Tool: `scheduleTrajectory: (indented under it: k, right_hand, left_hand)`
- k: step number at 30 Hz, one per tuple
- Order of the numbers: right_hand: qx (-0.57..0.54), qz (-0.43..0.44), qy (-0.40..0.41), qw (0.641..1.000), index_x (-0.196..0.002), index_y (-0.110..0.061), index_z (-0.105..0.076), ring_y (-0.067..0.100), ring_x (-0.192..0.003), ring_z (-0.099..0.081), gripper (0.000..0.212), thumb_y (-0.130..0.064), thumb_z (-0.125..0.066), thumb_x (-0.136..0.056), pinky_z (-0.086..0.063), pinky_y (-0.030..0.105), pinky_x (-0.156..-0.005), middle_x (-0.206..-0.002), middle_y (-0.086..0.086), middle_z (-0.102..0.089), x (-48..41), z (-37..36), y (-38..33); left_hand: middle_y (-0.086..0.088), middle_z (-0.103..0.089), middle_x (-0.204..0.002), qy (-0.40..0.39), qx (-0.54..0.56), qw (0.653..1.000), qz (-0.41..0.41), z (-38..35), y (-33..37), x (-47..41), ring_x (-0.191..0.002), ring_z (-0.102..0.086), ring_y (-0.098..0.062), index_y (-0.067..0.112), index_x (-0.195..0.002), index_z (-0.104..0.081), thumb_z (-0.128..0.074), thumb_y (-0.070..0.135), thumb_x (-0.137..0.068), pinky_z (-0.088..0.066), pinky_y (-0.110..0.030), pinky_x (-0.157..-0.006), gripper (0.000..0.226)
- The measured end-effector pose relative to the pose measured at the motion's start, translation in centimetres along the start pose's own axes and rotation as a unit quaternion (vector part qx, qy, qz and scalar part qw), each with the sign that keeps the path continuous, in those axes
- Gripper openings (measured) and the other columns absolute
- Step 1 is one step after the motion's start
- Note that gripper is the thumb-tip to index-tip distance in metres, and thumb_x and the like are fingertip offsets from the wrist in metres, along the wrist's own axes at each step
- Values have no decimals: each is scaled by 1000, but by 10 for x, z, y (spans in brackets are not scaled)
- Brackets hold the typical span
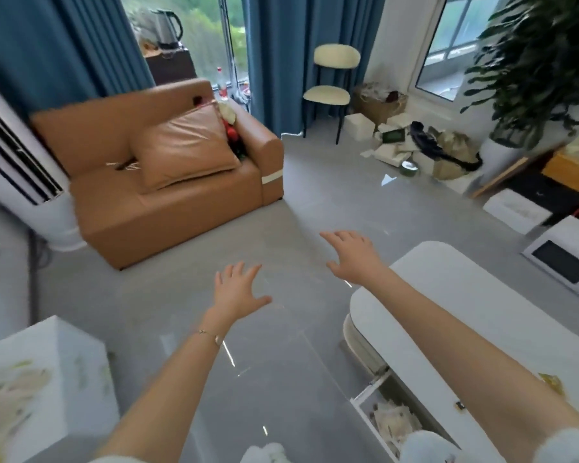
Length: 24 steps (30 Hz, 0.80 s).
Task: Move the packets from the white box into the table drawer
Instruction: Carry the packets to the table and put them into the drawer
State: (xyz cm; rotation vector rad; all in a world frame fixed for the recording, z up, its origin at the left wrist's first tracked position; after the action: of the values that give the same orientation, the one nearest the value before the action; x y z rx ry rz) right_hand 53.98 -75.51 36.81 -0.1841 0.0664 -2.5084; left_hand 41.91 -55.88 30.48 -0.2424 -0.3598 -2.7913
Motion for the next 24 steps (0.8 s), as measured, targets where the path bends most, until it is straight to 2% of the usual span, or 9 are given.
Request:
scheduleTrajectory:
  k: [10, 16, 24]
  right_hand:
    - [8, 167, -22, 986, -151, -28, -19, 28, -133, -36, 70, -42, -52, -91, -32, 39, -103, -143, 4, -41, -115, -21, -187]
    - [26, 249, -33, 968, -150, -28, -21, 27, -133, -36, 73, -43, -56, -89, -32, 39, -105, -143, 4, -41, -180, -34, -249]
    - [65, 368, -46, 926, -151, -28, -20, 27, -132, -35, 71, -43, -53, -89, -31, 38, -105, -144, 2, -39, -258, -35, -334]
  left_hand:
    - [-6, -20, -156, 62, 27, 987, 145, 54, -170, -6, -144, -14, -28, 35, -149, -23, -59, 68, -77, -13, -47, -117, 87]
    - [-8, -20, -156, 82, 50, 968, 231, 62, -237, -16, -144, -14, -29, 34, -149, -22, -58, 68, -78, -13, -48, -117, 87]
    - [-7, -22, -155, 102, 94, 921, 363, 67, -306, -22, -142, -18, -28, 34, -149, -22, -56, 67, -78, -18, -44, -115, 85]
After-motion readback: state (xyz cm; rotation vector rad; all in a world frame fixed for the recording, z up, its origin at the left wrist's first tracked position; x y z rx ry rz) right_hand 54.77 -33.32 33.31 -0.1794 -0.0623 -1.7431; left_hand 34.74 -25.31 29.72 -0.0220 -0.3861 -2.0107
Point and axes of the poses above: each hand's wrist, its own x-axis away from the middle knuckle, its own z-axis out of the back of the hand, y = z × x, the point moved 9 cm from there along -x, towards the middle knuckle
